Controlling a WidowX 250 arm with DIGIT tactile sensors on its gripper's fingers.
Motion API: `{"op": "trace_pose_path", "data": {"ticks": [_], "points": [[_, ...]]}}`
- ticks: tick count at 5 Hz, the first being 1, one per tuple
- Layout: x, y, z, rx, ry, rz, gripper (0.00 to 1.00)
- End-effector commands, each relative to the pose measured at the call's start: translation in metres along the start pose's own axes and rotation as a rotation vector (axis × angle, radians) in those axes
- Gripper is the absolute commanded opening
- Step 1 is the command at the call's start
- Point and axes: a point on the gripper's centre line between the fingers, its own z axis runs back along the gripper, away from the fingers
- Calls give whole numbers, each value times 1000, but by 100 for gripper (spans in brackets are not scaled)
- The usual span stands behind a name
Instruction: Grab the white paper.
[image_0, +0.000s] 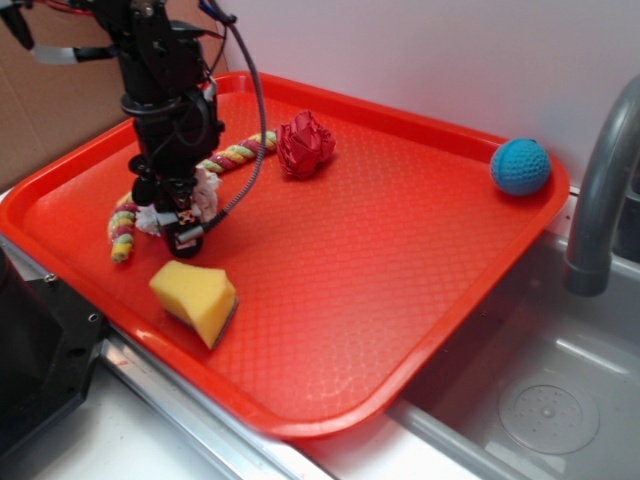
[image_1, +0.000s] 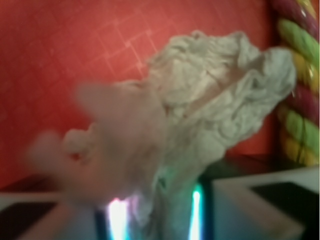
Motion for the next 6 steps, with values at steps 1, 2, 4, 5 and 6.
{"op": "trace_pose_path", "data": {"ticks": [1, 2, 4, 5, 6], "points": [[0, 1, 91, 34, -142, 137, 0], [1, -28, 143, 1, -251, 234, 0], [5, -35, 214, -173, -162, 420, 0], [5, -35, 218, -204, -144, 453, 0], [6, -34, 209, -164, -133, 462, 0]]}}
